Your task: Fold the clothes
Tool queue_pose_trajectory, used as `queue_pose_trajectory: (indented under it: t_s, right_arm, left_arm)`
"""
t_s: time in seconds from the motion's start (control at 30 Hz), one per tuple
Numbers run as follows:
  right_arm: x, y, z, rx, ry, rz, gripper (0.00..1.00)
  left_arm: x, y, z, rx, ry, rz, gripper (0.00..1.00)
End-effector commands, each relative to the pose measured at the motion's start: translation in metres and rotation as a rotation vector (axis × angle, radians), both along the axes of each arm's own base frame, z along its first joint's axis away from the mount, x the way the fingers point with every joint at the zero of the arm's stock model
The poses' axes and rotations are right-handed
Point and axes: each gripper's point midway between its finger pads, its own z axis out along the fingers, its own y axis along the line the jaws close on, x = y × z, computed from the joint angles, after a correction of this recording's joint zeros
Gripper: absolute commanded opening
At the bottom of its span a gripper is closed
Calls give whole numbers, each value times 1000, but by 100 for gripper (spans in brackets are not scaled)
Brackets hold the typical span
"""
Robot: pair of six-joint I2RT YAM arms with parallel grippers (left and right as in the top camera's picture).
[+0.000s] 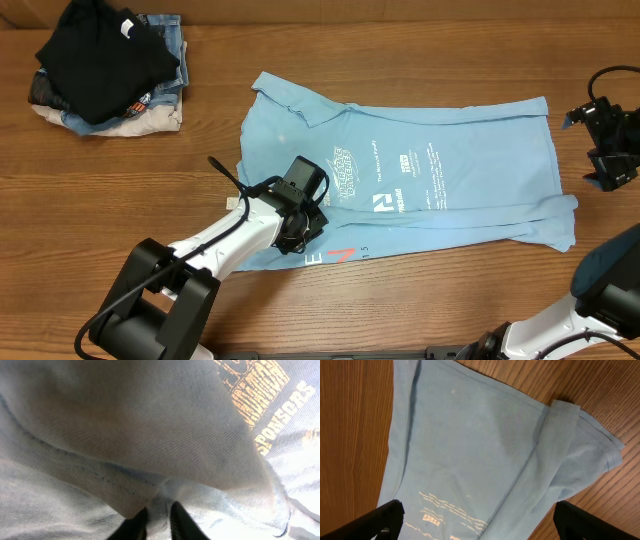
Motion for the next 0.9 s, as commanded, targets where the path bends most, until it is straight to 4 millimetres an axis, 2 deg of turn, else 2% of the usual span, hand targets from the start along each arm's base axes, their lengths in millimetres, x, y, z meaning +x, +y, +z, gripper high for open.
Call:
queue_pose_trajectory:
  t_s: [0.0, 0.1, 0.37, 0.6, 0.87]
  right_arm:
    - [2, -2, 8, -30, -18, 9, 100]
    - [2, -2, 8, -30, -18, 9, 100]
    - [3, -3, 8, -32, -22, 9, 100]
    - [6, -5, 9, -40, -35, 9, 100]
    - [6, -5, 9, -40, -34, 9, 100]
  left_arm:
    - [8, -6, 10, -10, -39, -10, 13]
    - [10, -6, 10, -10, -47, -8, 4]
    - [19, -11, 14, -31, -86, -14, 4]
    - [33, -17, 27, -35, -135, -30, 4]
    - [54, 3, 29, 90, -246, -10, 5]
